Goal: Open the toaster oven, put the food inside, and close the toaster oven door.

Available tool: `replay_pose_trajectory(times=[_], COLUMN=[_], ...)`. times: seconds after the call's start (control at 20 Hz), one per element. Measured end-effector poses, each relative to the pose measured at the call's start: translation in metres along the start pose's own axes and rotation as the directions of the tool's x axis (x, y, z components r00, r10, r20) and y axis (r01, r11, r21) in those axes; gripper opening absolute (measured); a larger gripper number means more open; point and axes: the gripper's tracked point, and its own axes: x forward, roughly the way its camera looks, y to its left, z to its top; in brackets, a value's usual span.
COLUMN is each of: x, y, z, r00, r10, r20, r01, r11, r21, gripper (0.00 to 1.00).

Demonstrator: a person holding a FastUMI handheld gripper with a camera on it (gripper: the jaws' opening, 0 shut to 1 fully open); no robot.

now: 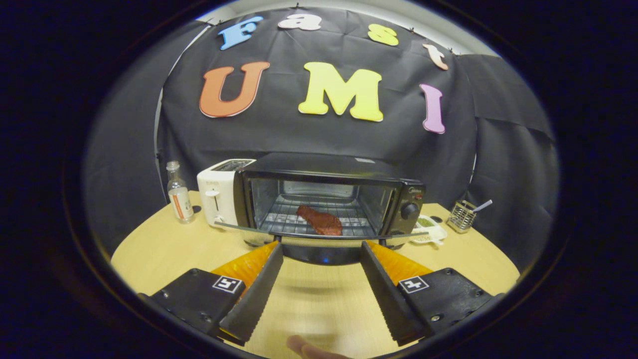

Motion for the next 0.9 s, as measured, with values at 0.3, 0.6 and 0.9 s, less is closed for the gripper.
replay_pose_trajectory(times=[0.3,0.6,0.9], x=[0.020,0.041,-0.008], y=[-0.003,-0.009,-0.030], z=[0.027,0.054,0.107], r00=[0.999,0.997,0.989], r10=[-0.004,-0.008,0.001], r20=[0.044,0.072,0.146], r01=[0.005,0.009,-0.004], r11=[1.000,1.000,1.000], r21=[-0.006,-0.020,0.016], gripper=[1.00,1.00,1.00])
